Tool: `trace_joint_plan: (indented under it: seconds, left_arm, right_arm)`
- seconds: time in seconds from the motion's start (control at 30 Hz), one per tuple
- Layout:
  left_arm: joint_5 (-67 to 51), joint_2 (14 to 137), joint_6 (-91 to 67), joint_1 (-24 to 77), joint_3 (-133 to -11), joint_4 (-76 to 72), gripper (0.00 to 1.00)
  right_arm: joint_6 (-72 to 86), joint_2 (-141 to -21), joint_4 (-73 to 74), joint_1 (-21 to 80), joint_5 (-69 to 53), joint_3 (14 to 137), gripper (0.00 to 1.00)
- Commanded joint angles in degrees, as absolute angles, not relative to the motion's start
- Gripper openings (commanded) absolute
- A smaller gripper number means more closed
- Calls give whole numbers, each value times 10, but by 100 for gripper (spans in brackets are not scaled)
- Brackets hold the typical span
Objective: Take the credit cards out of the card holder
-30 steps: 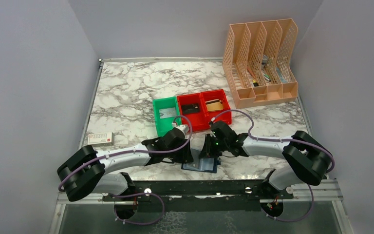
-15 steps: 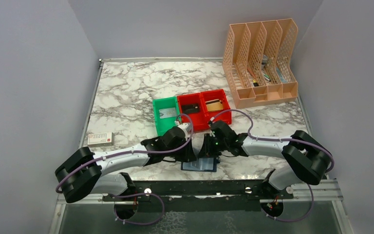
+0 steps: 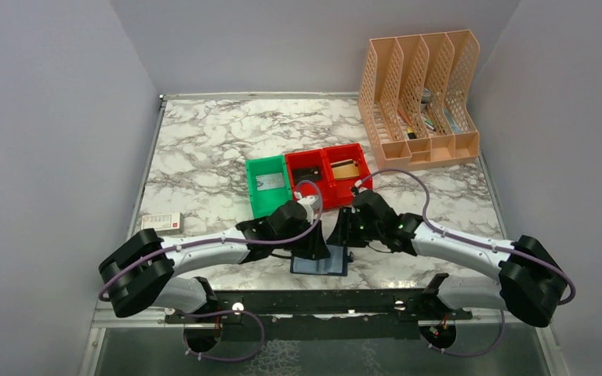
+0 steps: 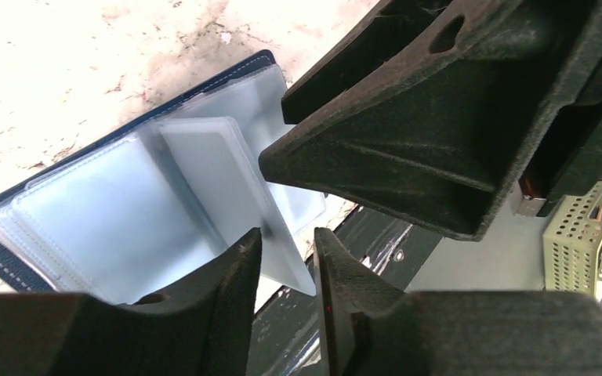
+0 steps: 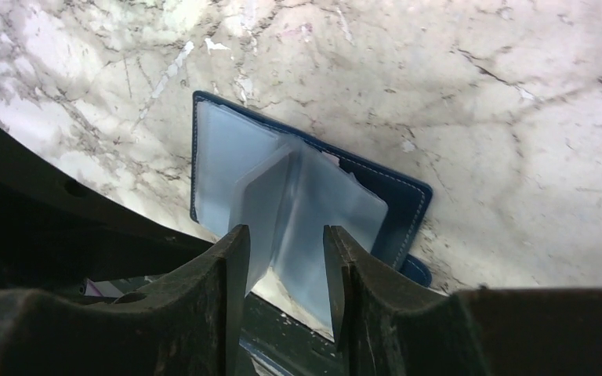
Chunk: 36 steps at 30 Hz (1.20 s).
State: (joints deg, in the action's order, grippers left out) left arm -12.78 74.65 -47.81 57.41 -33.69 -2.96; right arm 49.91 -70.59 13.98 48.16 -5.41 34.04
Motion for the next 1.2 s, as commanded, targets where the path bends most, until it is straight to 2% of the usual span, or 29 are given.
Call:
trace_joint_plan:
  seconds: [0.0, 0.17, 0.47, 0.67, 0.8, 1.17]
  left_arm:
    - [-153, 770, -465, 590, -364, -54, 36]
    - [-137, 798, -455, 604, -383, -41, 33]
    - [-71, 792, -446, 605, -404, 30, 25]
    - [-19, 775, -444, 605, -386, 78, 34]
    - [-18, 773, -453, 605, -366, 68, 35]
    - [36, 750, -455, 605, -360, 101, 36]
  right_arm:
    - [529, -668, 201, 478, 0, 335, 41]
    - [540, -628, 224, 476, 38, 324, 42]
    - [534, -615, 218, 476, 4, 317, 42]
    - [525, -625, 161, 476, -96, 300, 38]
    - [523, -658, 138, 476, -145, 291, 35]
    - [538, -699, 146, 476, -122, 279, 33]
